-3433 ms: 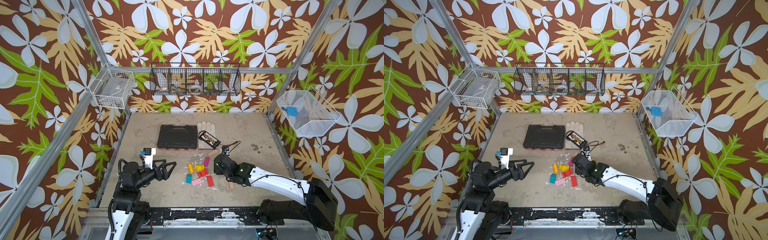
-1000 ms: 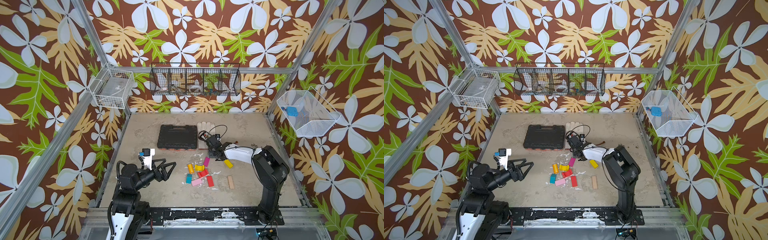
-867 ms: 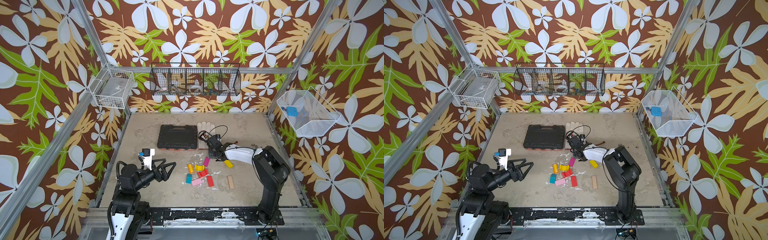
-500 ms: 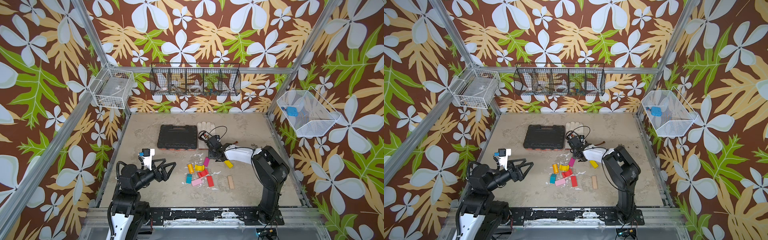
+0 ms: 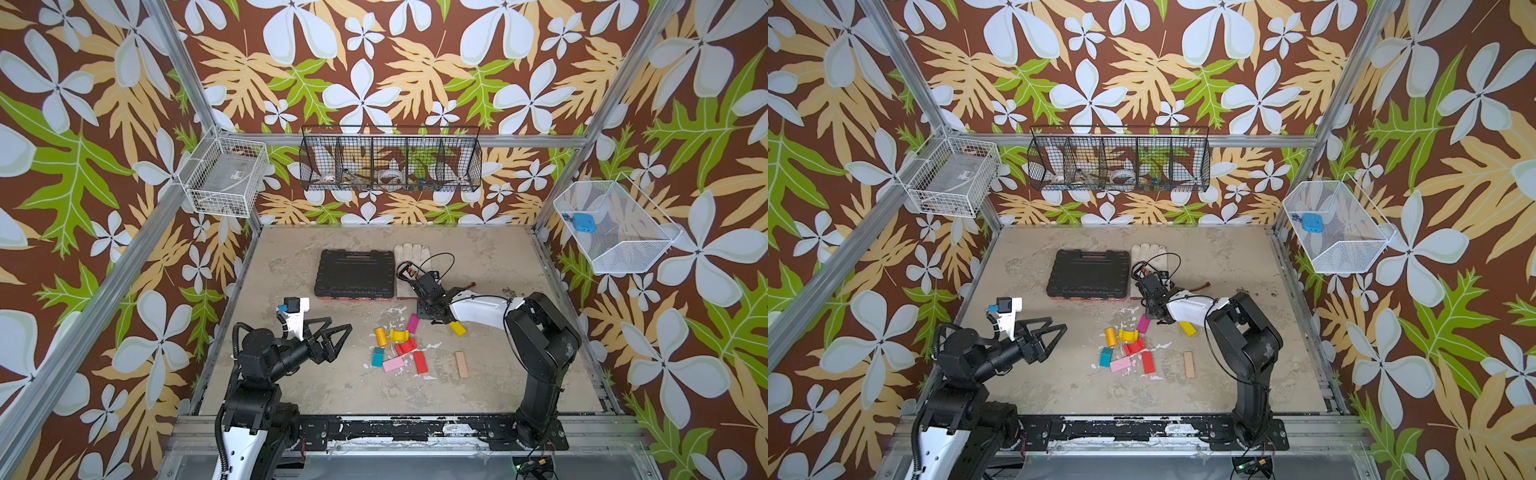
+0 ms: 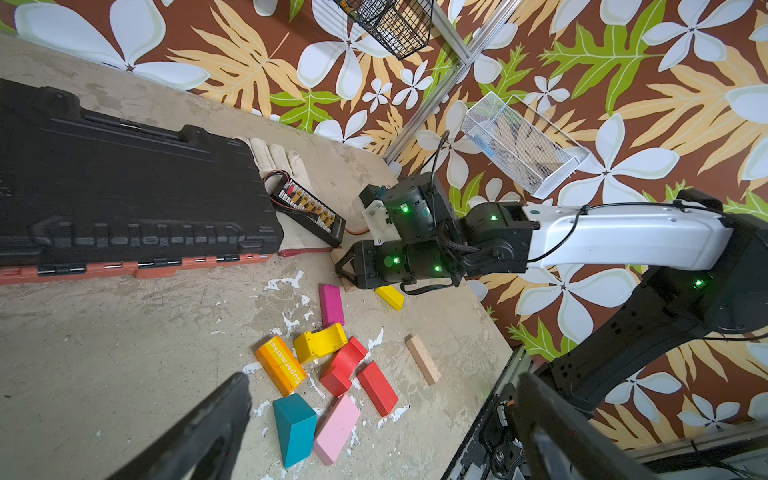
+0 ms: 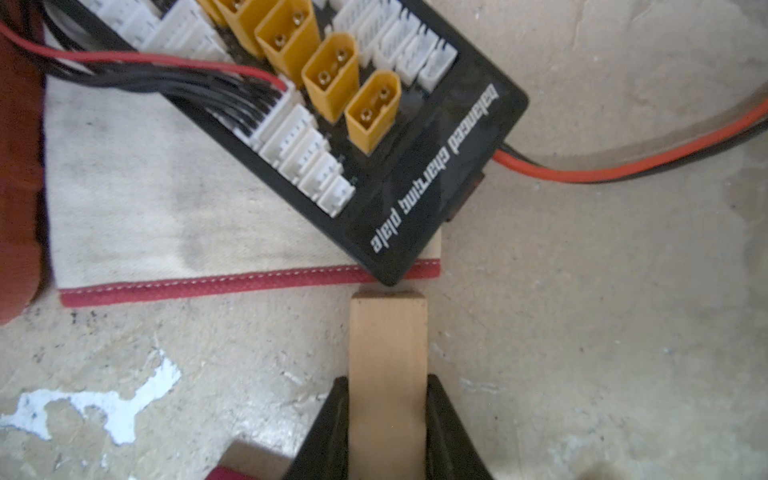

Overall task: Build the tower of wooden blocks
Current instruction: 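Carry the second wooden block beside the first placed block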

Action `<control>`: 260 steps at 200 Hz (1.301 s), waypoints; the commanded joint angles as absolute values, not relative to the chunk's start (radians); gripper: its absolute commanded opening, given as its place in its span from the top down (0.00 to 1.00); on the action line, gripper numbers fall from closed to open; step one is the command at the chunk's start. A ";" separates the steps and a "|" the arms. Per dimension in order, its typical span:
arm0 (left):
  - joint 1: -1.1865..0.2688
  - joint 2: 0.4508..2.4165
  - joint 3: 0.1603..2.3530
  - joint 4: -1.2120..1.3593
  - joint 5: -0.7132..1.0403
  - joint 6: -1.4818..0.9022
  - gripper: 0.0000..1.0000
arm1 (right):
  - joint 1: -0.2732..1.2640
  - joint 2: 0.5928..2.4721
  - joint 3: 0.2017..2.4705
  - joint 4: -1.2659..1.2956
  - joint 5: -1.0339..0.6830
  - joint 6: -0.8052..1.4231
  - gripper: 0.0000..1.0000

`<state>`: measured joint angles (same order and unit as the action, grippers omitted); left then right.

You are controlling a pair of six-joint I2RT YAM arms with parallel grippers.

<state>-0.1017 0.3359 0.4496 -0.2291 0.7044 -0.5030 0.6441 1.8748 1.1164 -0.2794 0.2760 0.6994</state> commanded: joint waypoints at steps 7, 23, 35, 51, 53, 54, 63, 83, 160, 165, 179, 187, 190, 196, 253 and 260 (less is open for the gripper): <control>-0.103 0.336 0.449 -0.212 0.707 -0.514 0.00 | 0.646 1.808 1.083 -0.292 0.254 0.682 0.76; -0.103 0.333 0.449 -0.210 0.706 -0.515 0.00 | 0.650 1.736 1.036 -0.298 0.259 0.675 0.77; -0.103 0.336 0.449 -0.211 0.704 -0.515 0.00 | 0.655 1.667 0.985 -0.298 0.267 0.671 0.78; -0.103 0.341 0.449 -0.210 0.704 -0.515 0.00 | 0.675 1.577 0.910 -0.296 0.275 0.670 0.78; -0.103 0.342 0.449 -0.209 0.704 -0.516 0.00 | 0.678 1.562 0.900 -0.297 0.276 0.670 0.78; -0.103 0.343 0.449 -0.210 0.704 -0.516 0.00 | 0.680 1.557 0.897 -0.297 0.277 0.669 0.78; -0.103 0.347 0.449 -0.210 0.704 -0.516 0.00 | 0.696 1.510 0.861 -0.303 0.284 0.669 0.78; -0.102 0.354 0.447 -0.208 0.714 -0.518 0.00 | 0.748 1.419 0.786 -0.323 0.318 0.677 0.78; -0.195 0.434 0.431 -0.178 0.762 -0.534 0.00 | 0.786 1.179 0.545 -0.282 0.247 0.756 0.78; -0.195 0.434 0.431 -0.177 0.764 -0.534 0.00 | 0.786 1.176 0.541 -0.284 0.249 0.755 0.78; -0.195 0.425 0.430 -0.173 0.764 -0.534 0.00 | 0.786 1.174 0.534 -0.290 0.249 0.754 0.78; -0.196 0.420 0.429 -0.173 0.760 -0.535 0.00 | 0.787 1.175 0.533 -0.291 0.249 0.756 0.78; -0.196 0.419 0.428 -0.173 0.759 -0.536 0.00 | 0.786 1.178 0.533 -0.291 0.249 0.757 0.78; -0.196 0.419 0.429 -0.173 0.758 -0.536 0.00 | 0.787 1.181 0.530 -0.291 0.248 0.758 0.78; -0.197 0.411 0.429 -0.176 0.747 -0.536 0.00 | 0.804 1.228 0.529 -0.277 0.237 0.776 0.80; -0.196 0.409 0.429 -0.177 0.744 -0.537 0.00 | 0.814 1.230 0.532 -0.283 0.243 0.782 0.80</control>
